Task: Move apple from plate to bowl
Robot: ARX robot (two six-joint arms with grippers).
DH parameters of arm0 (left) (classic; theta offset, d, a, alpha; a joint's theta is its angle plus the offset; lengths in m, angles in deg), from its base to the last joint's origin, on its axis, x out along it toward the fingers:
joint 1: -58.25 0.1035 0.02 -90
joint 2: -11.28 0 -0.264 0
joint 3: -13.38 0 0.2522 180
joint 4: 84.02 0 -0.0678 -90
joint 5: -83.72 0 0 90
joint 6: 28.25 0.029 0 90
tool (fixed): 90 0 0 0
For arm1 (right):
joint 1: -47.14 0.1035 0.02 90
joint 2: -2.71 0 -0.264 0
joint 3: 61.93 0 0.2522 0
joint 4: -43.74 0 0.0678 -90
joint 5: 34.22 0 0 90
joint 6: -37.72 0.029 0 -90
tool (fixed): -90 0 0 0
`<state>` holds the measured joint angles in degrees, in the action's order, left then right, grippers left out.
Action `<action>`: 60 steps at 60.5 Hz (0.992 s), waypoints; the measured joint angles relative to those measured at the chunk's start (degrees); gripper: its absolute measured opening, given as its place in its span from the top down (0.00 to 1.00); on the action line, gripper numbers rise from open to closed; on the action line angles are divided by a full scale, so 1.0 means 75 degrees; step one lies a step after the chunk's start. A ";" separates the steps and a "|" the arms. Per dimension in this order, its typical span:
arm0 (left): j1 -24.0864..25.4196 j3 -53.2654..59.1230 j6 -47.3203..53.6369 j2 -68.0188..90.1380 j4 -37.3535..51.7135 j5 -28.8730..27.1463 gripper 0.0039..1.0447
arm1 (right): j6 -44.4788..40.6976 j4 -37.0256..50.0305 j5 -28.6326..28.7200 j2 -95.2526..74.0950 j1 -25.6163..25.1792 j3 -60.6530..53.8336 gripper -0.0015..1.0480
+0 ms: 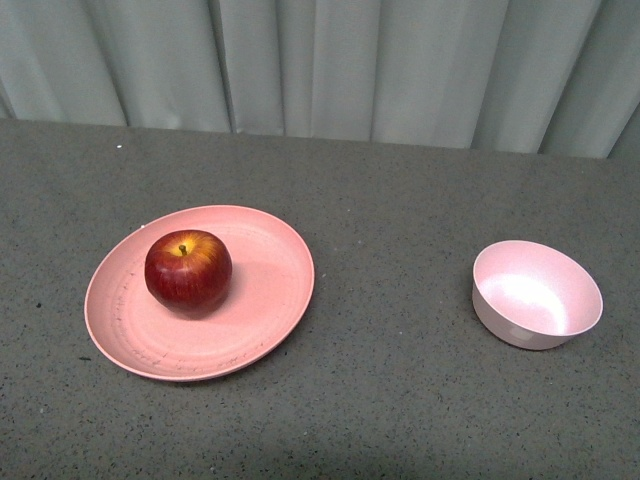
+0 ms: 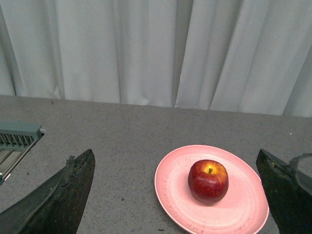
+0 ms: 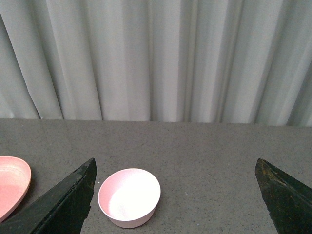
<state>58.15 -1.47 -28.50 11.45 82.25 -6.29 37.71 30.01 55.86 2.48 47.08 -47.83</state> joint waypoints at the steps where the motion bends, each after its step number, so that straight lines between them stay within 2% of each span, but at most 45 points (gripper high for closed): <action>1: 0.0000 0.0000 0.0000 0.0000 0.0000 0.0000 0.06 | 0.0000 0.0000 0.0000 0.0000 0.0000 0.0000 0.09; 14: 0.0000 0.0000 0.0000 0.0000 0.0000 0.0000 0.06 | 0.0000 0.0000 -0.0003 0.0000 0.0000 0.0000 0.09; 20: 0.0000 0.0000 0.0000 0.0000 0.0000 -0.0003 0.06 | -0.0437 -0.0143 -0.1046 -0.0458 0.0358 0.0044 0.09; 23: 0.0000 0.0000 0.0000 -0.0003 0.0000 0.0000 0.06 | -0.0571 0.0035 -0.1078 -0.0965 0.0495 0.0061 0.09; 41: 0.0000 0.0000 0.0000 -0.0003 0.0000 0.0000 0.06 | -0.0953 0.2748 0.0192 -0.6065 0.0618 0.1192 0.09; 50: 0.0000 0.0000 0.0000 -0.0003 0.0000 0.0000 0.06 | -0.1037 0.2652 0.0755 -0.8731 0.0653 0.2288 0.09; 60: 0.0000 0.0000 0.0003 -0.0003 0.0000 0.0000 0.06 | -0.1317 0.2180 0.0860 -1.0751 0.0743 0.3491 0.09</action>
<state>58.15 -1.47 -28.48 11.42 82.25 -6.29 27.83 46.36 62.31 -78.15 52.66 -21.65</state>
